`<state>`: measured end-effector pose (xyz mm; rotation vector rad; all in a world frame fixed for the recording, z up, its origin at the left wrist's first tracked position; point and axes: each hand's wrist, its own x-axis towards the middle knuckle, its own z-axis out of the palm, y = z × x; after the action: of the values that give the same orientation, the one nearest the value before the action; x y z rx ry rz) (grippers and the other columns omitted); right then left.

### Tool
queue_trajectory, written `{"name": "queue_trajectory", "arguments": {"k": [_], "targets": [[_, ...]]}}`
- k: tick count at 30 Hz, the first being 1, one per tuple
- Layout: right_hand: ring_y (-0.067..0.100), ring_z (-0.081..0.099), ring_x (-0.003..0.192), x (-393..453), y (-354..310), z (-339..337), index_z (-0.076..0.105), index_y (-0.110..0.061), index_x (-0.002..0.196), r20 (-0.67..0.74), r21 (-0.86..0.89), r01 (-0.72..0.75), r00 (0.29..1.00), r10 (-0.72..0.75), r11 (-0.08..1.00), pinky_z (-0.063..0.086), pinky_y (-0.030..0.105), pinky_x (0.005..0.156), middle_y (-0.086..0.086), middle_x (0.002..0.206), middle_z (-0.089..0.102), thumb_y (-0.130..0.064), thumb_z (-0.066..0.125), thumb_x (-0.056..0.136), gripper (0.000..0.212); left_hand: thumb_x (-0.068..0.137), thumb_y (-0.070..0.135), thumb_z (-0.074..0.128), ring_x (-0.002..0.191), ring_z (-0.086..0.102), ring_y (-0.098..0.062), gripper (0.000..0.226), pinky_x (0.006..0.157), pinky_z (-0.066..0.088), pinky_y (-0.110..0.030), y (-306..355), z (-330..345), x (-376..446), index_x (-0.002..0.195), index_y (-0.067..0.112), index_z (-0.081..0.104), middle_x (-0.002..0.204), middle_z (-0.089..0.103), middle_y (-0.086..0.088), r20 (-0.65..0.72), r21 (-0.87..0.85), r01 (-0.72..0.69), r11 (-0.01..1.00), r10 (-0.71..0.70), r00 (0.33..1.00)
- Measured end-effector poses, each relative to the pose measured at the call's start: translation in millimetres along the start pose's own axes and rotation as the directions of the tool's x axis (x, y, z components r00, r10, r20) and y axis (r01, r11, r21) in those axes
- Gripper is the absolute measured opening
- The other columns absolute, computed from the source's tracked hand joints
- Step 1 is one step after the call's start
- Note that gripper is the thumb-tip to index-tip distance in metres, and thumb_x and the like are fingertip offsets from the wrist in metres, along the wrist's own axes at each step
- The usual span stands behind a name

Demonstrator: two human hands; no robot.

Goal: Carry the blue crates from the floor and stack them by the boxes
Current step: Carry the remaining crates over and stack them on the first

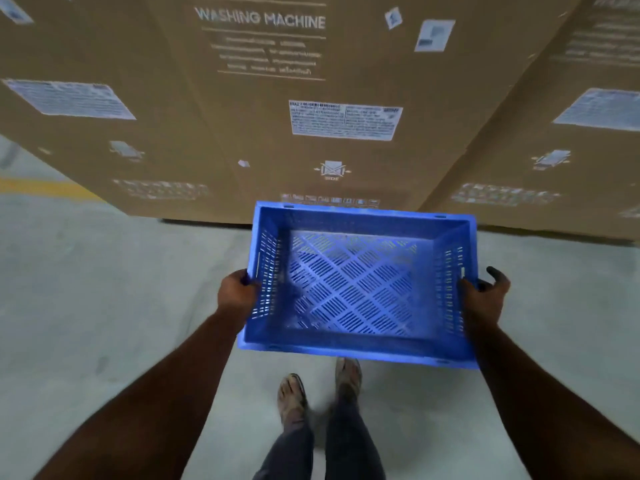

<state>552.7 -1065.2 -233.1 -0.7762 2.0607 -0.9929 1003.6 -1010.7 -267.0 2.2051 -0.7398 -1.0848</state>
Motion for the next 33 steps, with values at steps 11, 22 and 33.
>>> {"name": "queue_trajectory", "arguments": {"k": [11, 22, 33], "targets": [[0.016, 0.06, 0.097, 107, 68, 85, 0.009, -0.022, 0.16, 0.075, 0.049, -0.054, 0.996, 0.05, 0.997, 0.046, 0.032, 0.086, -0.001, 0.102, 0.055, -0.019, 0.07, 0.09, 0.093, 0.076, 0.007, 0.059, 0.055, 0.054, -0.024, 0.005, 0.05, 0.046, -0.033, 12, 75, 109, 0.075, 0.012, 0.06, 0.063, 0.06, -0.005, 0.011, 0.198, 0.068, 0.978, -0.072, 0.997], [0.039, 0.032, 0.147, 56, 104, 88, 0.042, -0.007, 0.149, 0.658, -0.311, 0.853, 0.511, -0.553, 0.419, 0.027, 0.05, 0.118, 0.021, 0.157, 0.036, -0.059, 0.067, 0.08, 0.09, 0.085, 0.041, 0.07, 0.144, 0.032, -0.037, 0.078, 0.113, 0.032, -0.044, -27, 79, 98, 0.146, 0.005, 0.04, 0.152, 0.039, -0.019, 0.296, 0.66, -0.517, 0.545, 0.445, 0.845], [0.036, 0.067, 0.051, 32, 136, 100, 0.079, -0.02, 0.081, 0.572, -0.72, 0.596, 0.8, -0.184, 0.355, 0.055, 0.04, 0.047, 0.013, 0.059, 0.068, -0.009, 0.074, 0.058, 0.026, 0.073, 0.025, 0.036, 0.041, 0.059, -0.03, 0.036, 0.04, 0.048, -0.031, -78, 101, 57, 0.075, 0.018, 0.071, 0.059, 0.064, -0.006, 0.525, 0.781, -0.6, 0.176, 0.336, 0.782]]}}
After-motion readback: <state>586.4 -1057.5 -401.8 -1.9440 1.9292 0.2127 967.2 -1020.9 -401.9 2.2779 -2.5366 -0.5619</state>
